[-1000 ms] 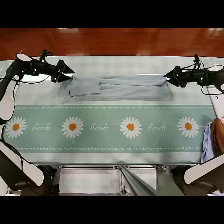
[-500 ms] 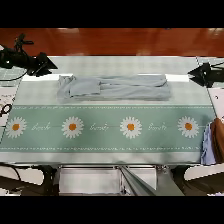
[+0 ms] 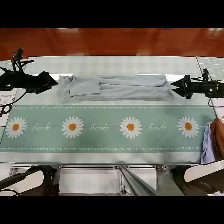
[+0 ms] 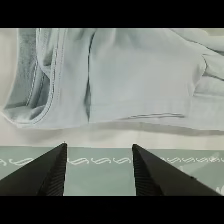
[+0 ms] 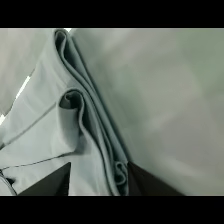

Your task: Fold the shirts.

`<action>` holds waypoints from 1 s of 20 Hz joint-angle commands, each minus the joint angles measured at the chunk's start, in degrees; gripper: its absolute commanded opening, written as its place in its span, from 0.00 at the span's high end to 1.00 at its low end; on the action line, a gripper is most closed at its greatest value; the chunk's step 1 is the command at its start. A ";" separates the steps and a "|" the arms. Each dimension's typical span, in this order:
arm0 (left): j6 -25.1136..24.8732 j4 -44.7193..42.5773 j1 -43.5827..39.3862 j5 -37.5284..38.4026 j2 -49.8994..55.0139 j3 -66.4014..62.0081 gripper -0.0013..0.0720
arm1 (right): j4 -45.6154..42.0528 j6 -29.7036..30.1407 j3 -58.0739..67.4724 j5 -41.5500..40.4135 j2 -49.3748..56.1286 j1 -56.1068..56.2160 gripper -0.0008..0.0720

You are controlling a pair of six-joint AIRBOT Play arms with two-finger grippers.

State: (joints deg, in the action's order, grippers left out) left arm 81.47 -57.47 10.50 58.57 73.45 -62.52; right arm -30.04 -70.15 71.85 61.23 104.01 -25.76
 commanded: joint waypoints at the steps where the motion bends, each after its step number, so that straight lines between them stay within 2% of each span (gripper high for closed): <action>1: 0.04 0.26 -0.79 -1.09 -1.27 1.79 0.29 | 2.49 -0.46 0.85 -1.40 2.89 3.54 0.42; 8: 0.04 0.46 -0.90 -1.11 -1.27 1.79 0.29 | 2.45 -2.32 6.91 -3.02 6.78 8.68 0.43; 9: 0.04 0.46 -0.90 -1.11 -1.27 1.79 0.29 | 2.47 -2.75 7.30 -3.93 6.78 9.40 0.55; 10: 0.04 0.46 -0.90 -1.11 -1.27 1.79 0.29 | 2.47 -2.82 7.67 -4.44 6.78 9.92 0.77; 11: 0.04 0.46 -0.90 -1.11 -1.27 1.79 0.29 | 2.49 -1.53 7.93 -4.42 6.75 10.34 0.94; 14: 0.02 0.46 -0.90 -1.11 -1.27 1.79 0.29 | 0.57 -1.11 8.31 -3.26 5.05 10.01 0.95; 20: -1.29 0.52 -2.69 -1.01 -1.27 1.79 0.31 | -13.09 -3.10 8.22 4.09 -7.78 5.35 0.95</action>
State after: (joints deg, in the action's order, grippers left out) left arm 81.43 -56.99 8.93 57.47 72.23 -60.75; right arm -36.34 -72.12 79.99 61.65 101.91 -18.41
